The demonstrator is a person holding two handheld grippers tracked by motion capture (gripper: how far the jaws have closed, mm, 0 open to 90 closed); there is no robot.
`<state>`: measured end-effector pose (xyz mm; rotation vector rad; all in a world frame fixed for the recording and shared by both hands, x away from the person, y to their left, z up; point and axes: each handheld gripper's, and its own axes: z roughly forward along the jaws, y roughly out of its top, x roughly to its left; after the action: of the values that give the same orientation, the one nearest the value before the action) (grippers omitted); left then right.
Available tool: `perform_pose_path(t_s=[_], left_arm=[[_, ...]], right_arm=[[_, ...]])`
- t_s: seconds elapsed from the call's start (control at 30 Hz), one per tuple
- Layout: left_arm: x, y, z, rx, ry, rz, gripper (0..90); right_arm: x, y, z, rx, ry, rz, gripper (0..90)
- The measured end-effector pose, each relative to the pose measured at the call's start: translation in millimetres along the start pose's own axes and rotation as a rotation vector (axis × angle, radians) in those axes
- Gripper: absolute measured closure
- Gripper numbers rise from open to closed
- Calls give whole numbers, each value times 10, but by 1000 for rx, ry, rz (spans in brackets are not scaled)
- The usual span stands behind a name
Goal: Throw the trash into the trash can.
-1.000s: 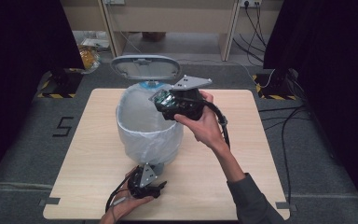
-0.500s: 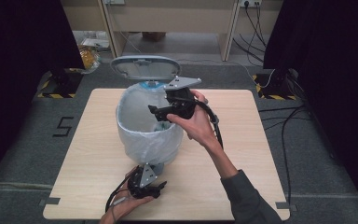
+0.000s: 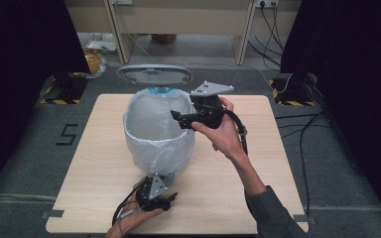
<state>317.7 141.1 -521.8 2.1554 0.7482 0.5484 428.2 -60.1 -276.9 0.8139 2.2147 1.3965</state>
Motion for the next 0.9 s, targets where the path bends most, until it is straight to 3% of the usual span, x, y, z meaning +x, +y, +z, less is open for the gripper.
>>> perform_pose_path(t_s=[0.37, 0.67, 0.9], left_arm=[[0, 0, 0, 0, 3, 2, 262], [-1, 0, -1, 1, 3, 4, 262], [-2, -1, 1, -1, 5, 4, 262]], right_arm=[[-179, -186, -413, -27, -62, 16, 208], [-292, -382, -585, -33, -100, 38, 201], [-368, -640, -741, -30, -142, 58, 197]])
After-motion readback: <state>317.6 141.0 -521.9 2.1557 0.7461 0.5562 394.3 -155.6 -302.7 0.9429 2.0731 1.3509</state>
